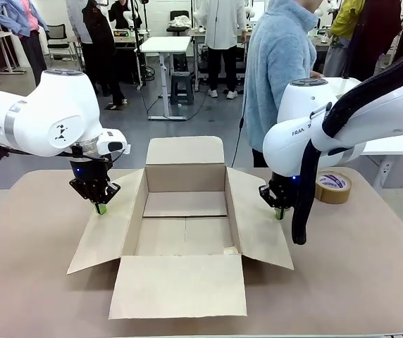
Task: Wrap the clocks to prevent damage.
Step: Once the human has placed the objects inside and stepped back, release both hands from the side flaps of the Package Box.
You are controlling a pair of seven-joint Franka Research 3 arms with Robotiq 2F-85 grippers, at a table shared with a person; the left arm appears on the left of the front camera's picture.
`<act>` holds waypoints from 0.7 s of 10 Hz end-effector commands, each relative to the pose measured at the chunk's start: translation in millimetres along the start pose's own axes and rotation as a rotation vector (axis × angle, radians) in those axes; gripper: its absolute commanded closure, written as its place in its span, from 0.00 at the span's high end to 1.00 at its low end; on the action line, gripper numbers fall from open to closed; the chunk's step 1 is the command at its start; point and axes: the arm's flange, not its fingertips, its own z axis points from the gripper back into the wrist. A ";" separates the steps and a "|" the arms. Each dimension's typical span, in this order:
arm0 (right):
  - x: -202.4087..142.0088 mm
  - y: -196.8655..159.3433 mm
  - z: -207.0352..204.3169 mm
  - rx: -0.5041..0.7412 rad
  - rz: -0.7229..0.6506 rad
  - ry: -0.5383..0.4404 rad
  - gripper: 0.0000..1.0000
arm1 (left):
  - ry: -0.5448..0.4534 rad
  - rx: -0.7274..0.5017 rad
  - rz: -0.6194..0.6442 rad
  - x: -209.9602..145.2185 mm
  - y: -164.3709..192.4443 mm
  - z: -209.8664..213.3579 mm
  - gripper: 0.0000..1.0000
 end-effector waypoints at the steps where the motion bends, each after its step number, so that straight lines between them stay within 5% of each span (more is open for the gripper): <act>1: -1.5 0.9 -0.4 -0.006 -0.014 -0.009 0.01 | -0.004 0.007 0.004 -0.4 0.4 -0.2 0.00; 7: -1.5 0.9 -0.4 -0.006 -0.014 -0.009 0.01 | -0.004 0.007 0.004 -0.4 0.4 -0.2 0.00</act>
